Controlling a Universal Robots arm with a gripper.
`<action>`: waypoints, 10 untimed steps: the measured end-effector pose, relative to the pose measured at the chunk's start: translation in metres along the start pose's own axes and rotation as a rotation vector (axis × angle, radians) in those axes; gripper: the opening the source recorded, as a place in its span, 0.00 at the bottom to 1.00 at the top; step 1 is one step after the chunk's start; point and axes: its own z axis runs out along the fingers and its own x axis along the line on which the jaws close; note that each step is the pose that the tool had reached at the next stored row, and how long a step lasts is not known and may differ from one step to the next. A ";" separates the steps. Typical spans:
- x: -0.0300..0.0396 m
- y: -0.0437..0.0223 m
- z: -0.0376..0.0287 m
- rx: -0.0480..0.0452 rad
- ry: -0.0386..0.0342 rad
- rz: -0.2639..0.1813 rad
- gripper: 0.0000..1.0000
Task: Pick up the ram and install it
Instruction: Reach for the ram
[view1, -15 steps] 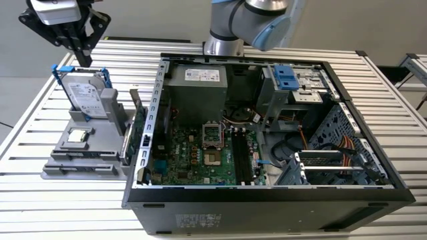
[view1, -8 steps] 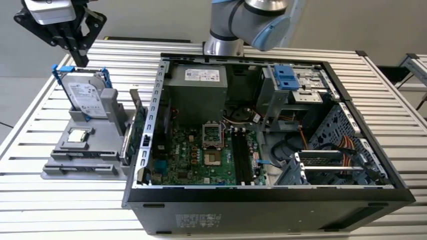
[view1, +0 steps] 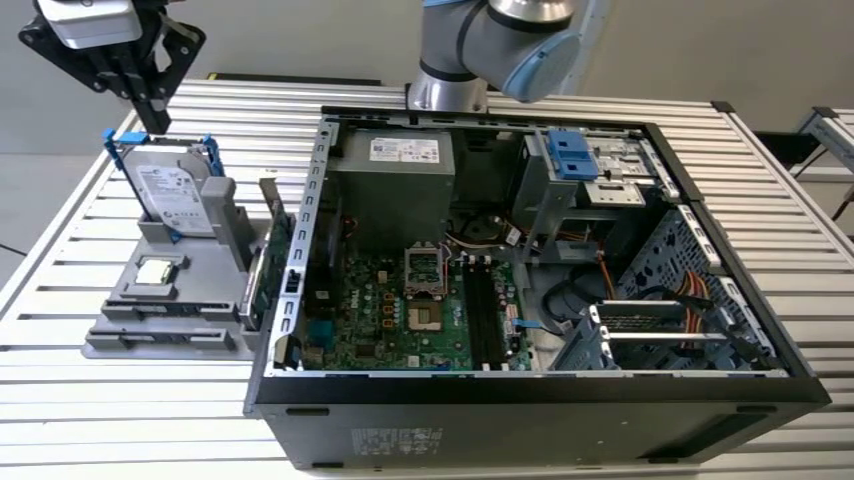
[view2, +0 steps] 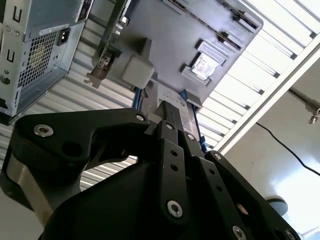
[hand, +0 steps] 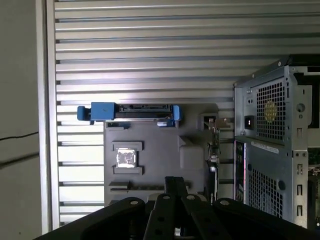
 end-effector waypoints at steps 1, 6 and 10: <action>0.0008 0.0000 0.0000 0.0000 0.0000 0.000 0.00; 0.0045 -0.0001 0.0000 0.0000 0.0001 -0.002 0.00; 0.0073 -0.0002 0.0000 0.0001 0.0002 -0.004 0.00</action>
